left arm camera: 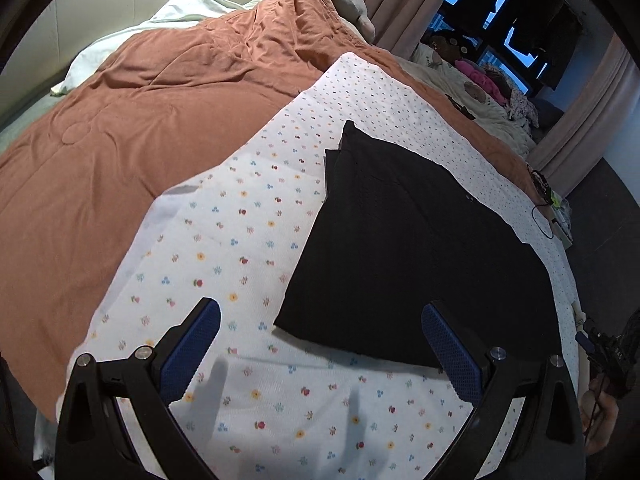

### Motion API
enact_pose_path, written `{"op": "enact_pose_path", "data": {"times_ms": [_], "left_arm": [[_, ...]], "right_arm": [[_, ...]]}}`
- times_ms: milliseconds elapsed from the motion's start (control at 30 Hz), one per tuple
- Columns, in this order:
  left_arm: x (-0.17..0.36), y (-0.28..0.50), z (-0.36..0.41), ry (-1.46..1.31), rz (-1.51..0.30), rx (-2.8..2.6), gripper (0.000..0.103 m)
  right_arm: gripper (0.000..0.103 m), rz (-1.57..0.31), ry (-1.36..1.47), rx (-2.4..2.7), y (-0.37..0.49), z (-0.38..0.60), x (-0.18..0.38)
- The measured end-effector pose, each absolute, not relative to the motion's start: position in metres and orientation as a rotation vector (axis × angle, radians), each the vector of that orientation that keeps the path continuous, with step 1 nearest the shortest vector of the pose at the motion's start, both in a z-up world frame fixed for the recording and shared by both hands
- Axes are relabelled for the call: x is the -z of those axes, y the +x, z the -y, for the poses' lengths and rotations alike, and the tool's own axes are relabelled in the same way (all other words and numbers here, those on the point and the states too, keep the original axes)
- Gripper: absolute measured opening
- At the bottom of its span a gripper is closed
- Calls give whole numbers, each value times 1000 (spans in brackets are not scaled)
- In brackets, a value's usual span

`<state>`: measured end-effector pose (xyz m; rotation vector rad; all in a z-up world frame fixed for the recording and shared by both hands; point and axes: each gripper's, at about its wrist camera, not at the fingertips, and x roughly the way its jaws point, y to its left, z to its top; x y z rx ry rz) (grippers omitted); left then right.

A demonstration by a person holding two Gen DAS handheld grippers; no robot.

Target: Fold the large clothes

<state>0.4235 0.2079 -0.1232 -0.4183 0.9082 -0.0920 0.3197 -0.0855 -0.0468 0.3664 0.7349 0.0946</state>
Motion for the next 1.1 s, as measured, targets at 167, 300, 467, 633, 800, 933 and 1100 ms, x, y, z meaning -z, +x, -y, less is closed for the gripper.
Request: {"op": "enact_pose_path", "data": {"times_ms": [167,300,467,633,800,933,1100], "left_arm": [[139,407,-207,-460,-931,115,103],[151,398,-208,-520,-944,140,101],[163,395,-213,-599,-958,159,95],[180,408,-205,-647,-1001,188,86],[196,427,-196,-706,-1018,207,86],[200,445,-191,-713,-1015,207,82],[202,465,-187,-715,-1028,202,75]], "right_arm": [[86,-781,291,-190,320,50,56],[83,-809,235,-267,321,30,59],[80,-837,160,-339,323,13,63],[79,-888,131,-337,337,9,75],[63,-953,118,-290,358,-4,89],[61,-948,96,-259,378,-17,86],[61,-996,82,-225,402,-25,99]]}}
